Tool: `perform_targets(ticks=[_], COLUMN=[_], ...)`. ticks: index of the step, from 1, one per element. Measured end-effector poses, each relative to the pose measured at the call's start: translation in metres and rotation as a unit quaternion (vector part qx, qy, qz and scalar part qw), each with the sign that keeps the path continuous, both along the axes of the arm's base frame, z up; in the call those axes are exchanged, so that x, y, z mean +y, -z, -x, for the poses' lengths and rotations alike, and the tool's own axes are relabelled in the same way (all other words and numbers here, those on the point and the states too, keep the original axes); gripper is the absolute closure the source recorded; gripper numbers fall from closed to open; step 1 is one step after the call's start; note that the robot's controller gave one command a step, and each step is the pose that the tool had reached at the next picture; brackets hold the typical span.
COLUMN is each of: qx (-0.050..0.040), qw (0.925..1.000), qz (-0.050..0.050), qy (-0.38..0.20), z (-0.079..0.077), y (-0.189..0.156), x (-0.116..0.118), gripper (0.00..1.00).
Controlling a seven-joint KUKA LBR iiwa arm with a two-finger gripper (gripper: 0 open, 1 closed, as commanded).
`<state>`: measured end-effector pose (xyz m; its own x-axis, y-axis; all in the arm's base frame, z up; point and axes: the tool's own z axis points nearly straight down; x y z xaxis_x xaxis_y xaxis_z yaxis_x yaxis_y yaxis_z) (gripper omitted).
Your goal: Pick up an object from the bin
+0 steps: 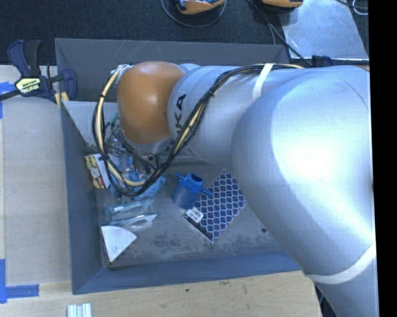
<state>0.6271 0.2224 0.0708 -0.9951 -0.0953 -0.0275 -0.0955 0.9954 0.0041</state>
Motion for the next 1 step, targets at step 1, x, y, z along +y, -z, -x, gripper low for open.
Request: perform_targets(ticks=[1], qx=[-0.0085], qw=[1.0], qz=[-0.002], qy=[0.001], z=[0.0053], y=[-0.0028], x=[-0.0056], gripper=[0.0])
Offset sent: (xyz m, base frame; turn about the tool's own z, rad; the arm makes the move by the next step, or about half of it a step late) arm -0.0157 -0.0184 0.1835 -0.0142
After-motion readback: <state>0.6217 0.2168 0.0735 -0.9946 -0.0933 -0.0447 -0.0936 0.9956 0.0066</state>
